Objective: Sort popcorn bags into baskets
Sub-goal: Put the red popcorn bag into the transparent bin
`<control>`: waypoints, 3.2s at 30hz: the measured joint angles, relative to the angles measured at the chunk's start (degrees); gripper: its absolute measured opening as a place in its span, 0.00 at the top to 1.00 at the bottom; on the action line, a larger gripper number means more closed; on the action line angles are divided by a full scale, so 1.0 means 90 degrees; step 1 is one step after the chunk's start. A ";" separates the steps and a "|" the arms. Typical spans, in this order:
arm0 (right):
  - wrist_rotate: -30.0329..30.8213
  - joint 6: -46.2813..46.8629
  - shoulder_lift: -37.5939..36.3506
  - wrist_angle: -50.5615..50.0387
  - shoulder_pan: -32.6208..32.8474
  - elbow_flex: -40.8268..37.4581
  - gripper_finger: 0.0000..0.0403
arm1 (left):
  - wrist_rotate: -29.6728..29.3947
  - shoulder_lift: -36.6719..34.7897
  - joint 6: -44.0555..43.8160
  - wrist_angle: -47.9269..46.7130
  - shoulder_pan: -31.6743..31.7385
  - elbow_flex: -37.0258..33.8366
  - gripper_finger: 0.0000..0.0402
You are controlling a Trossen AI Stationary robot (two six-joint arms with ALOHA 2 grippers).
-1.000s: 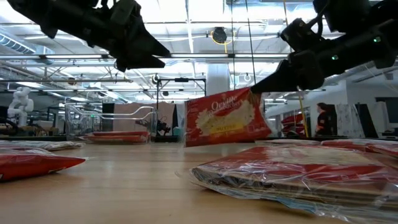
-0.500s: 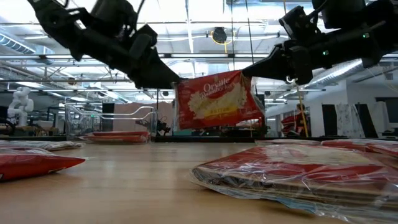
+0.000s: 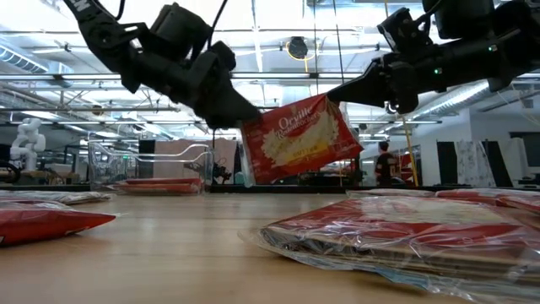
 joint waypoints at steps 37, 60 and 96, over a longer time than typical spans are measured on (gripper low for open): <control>0.1009 0.1517 -0.0008 0.0066 -0.0024 -0.0317 0.74 | -0.1594 -0.3391 0.1231 -0.6562 0.0410 0.1859 0.94; -0.0133 0.2131 -0.0002 0.0562 -0.0024 -0.1039 0.74 | -0.1506 -0.3712 0.2596 -0.7977 0.3912 0.2336 0.93; -0.0491 0.2374 -0.0002 0.0566 0.0355 -0.1039 0.74 | -0.0079 -0.1488 0.2839 -0.8686 0.5790 0.2331 0.90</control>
